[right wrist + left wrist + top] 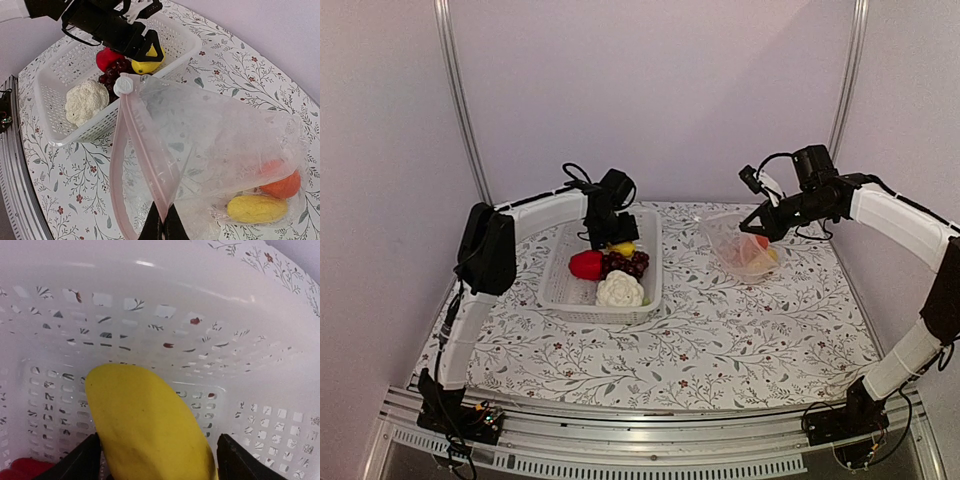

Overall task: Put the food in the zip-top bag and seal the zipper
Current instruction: Pick up the fake fruit from the bin, then adjust the zipper food storage bag at the corner of the board, then place the fake fruit in the zipper food storage bag, then adjust the zipper food storage bag at the corner of the board.

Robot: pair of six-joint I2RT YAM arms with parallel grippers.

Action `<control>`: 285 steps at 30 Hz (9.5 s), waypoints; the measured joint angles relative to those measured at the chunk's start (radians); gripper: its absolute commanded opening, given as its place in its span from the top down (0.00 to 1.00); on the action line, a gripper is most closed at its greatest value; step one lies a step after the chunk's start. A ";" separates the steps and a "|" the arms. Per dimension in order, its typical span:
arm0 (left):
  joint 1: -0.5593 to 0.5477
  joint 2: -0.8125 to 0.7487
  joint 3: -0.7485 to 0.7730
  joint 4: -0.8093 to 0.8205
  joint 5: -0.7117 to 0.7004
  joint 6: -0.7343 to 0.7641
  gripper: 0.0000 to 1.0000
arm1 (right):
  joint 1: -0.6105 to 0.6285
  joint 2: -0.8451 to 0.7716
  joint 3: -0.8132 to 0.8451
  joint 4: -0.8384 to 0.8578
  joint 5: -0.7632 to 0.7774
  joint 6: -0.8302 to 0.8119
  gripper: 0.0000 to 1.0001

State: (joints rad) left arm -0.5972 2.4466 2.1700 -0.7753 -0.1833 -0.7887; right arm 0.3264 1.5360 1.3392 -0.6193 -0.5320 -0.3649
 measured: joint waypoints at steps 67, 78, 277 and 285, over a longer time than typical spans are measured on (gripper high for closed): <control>-0.018 -0.182 -0.115 -0.029 0.097 0.139 0.52 | 0.000 -0.001 0.008 -0.001 0.065 0.000 1.00; -0.132 -0.564 -0.387 0.152 -0.006 0.283 0.52 | 0.000 0.055 0.510 -0.269 0.386 -0.060 1.00; -0.361 -0.599 -0.495 0.666 0.260 0.211 0.28 | 0.008 -0.045 0.223 -0.074 0.416 -0.003 1.00; -0.380 -0.670 -0.678 0.657 0.148 0.305 0.28 | -0.109 0.007 0.299 -0.026 0.677 -0.110 1.00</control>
State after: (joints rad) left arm -0.9768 1.7767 1.4918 -0.1181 -0.0349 -0.4835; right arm 0.2176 1.5433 1.6379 -0.6456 0.1448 -0.4751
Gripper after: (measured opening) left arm 0.718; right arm 0.008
